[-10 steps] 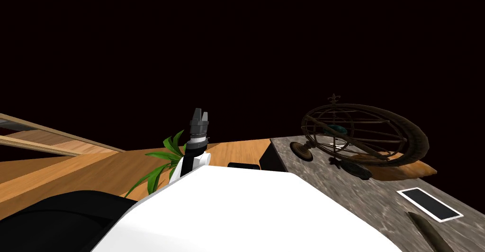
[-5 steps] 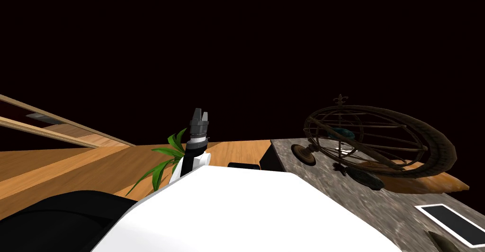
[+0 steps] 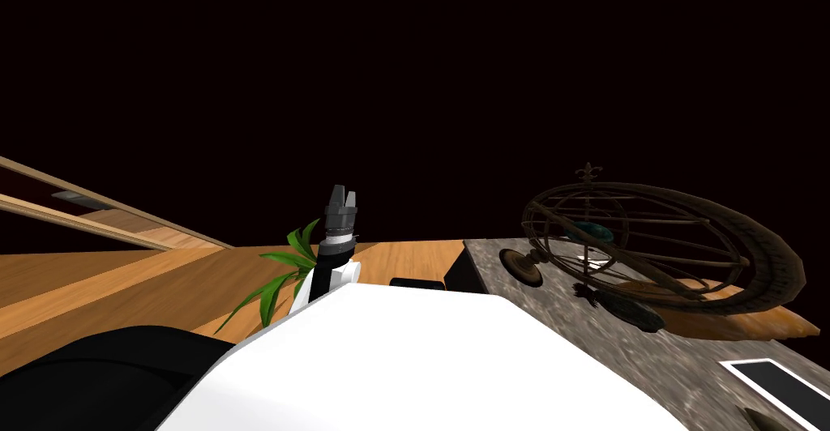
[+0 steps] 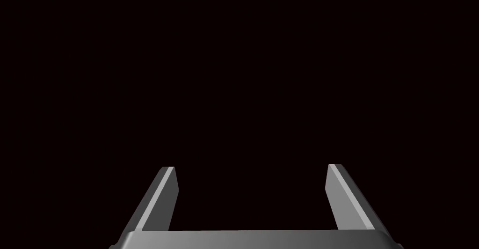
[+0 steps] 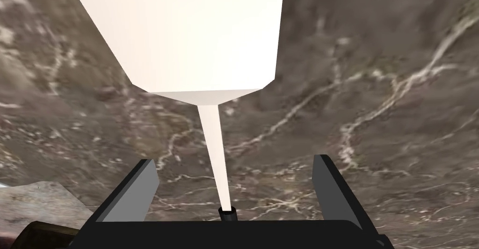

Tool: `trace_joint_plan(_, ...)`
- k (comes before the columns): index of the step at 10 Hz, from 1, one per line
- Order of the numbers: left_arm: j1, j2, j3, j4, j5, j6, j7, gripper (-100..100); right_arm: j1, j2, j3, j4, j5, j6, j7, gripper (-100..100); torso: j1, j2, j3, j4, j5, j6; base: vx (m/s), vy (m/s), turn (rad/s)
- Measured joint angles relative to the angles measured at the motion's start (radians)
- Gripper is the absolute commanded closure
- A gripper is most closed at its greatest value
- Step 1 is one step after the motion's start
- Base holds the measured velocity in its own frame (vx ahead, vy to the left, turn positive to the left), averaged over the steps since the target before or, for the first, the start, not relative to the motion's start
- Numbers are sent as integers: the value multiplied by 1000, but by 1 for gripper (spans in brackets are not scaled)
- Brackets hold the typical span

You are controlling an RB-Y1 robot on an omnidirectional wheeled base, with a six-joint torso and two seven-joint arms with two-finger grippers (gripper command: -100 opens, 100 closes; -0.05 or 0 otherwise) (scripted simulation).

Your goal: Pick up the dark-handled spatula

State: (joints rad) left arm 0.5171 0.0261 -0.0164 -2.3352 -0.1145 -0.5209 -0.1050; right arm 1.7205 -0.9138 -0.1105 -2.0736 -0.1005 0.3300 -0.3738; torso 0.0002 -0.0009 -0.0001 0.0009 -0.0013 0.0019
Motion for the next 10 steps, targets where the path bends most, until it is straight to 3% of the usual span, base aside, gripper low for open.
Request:
trace_joint_plan(4, 0, 0, 0, 0, 0, 0, 0, 0, 1, 0, 0, 0, 0, 0, 0, 100, -1, 1, 0, 0, 0, 0, 0, 0, -3)
trace_joint_plan(5, 0, 0, 0, 0, 0, 0, 0, 0, 1, 0, 0, 0, 0, 0, 0, 0, -1, 1, 0, 0, 0, 0, 0, 0, 0)
trace_joint_plan(6, 0, 0, 0, 0, 0, 0, 0, 0, 1, 0, 0, 0, 0, 0, 0, 100, -1, 1, 0, 0, 0, 0, -10, 7, -27)
trace_joint_plan(10, 0, 0, 0, 0, 0, 0, 0, 0, 77, -22, -52, -73, -1, 11, -24, 100, 1, 1, 1, 0, 0, 0, -13, 9, -19)
